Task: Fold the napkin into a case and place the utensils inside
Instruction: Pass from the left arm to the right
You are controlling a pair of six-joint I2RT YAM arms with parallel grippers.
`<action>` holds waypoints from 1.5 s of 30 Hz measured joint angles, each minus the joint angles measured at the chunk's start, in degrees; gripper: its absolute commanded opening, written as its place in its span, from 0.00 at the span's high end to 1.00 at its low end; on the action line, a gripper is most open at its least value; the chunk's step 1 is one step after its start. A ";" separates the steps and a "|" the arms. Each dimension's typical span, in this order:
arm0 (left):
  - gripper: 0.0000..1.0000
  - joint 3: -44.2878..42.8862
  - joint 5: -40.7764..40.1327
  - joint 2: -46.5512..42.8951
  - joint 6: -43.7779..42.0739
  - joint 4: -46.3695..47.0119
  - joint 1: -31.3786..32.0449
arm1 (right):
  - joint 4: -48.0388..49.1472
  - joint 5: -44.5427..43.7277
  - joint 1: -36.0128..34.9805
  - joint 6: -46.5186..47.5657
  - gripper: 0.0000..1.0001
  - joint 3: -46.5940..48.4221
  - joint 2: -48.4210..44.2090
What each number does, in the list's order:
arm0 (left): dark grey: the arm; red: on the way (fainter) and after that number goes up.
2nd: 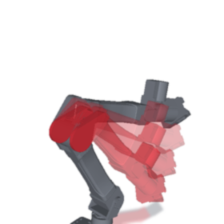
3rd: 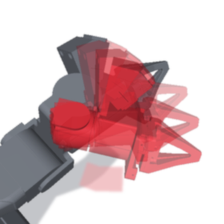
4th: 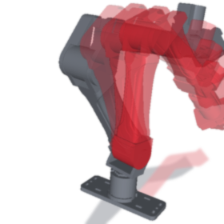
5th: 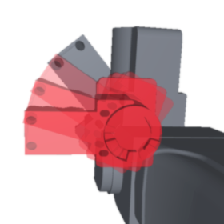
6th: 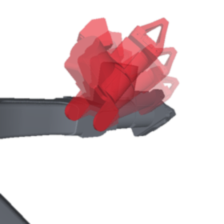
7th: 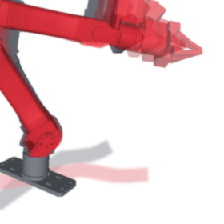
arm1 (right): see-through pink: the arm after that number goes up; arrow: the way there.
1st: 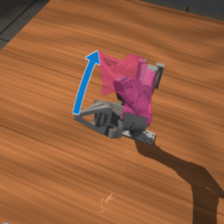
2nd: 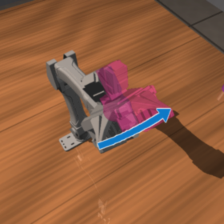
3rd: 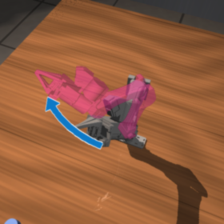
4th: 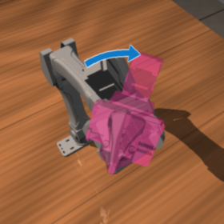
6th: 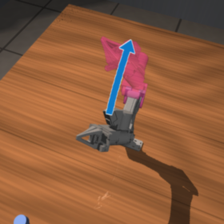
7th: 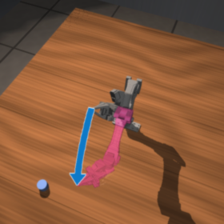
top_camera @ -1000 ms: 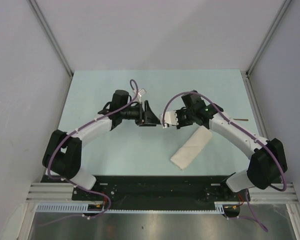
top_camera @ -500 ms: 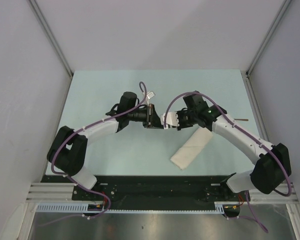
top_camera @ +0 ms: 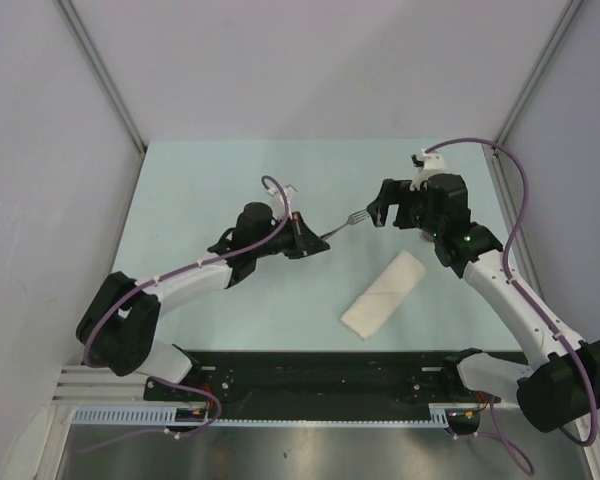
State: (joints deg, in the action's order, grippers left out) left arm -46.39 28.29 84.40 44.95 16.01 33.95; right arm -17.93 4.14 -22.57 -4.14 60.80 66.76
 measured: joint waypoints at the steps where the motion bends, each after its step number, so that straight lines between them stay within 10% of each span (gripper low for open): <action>1: 1.00 0.22 -2.80 -0.83 -0.17 0.42 1.40 | 1.81 -0.37 0.79 -7.21 0.00 -1.55 -0.63; 5: 1.00 1.01 -12.26 -3.67 -1.22 3.67 7.52 | 2.60 -2.99 -0.96 -32.26 0.00 -6.58 -1.36; 9: 1.00 3.58 -19.69 -5.99 -1.90 7.37 12.07 | 1.62 -6.93 -4.26 -46.62 0.36 -6.21 0.20; 14: 1.00 5.01 -26.05 -6.14 -1.99 9.27 14.56 | 1.68 -9.90 -5.84 -58.86 0.36 -6.12 -0.17; 25: 1.00 5.99 -29.42 -6.16 -1.88 12.87 15.39 | 2.67 -9.11 -6.25 -69.11 0.51 -6.14 4.15; 36: 1.00 6.88 -27.87 -5.64 -1.40 14.36 16.28 | 5.97 -6.01 -5.70 -71.04 1.00 -6.12 7.41; 40: 0.65 6.60 -27.06 -4.79 -1.53 14.58 16.15 | 7.04 -4.46 -4.76 -70.77 1.00 -6.58 7.41; 45: 0.50 0.42 -21.90 -3.19 -5.03 3.93 16.17 | 2.62 -5.55 -0.09 -63.65 1.00 -6.56 5.35</action>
State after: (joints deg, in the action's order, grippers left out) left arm -45.98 6.39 81.21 39.92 19.94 50.13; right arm -15.31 -1.41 -22.65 -67.79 54.24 72.12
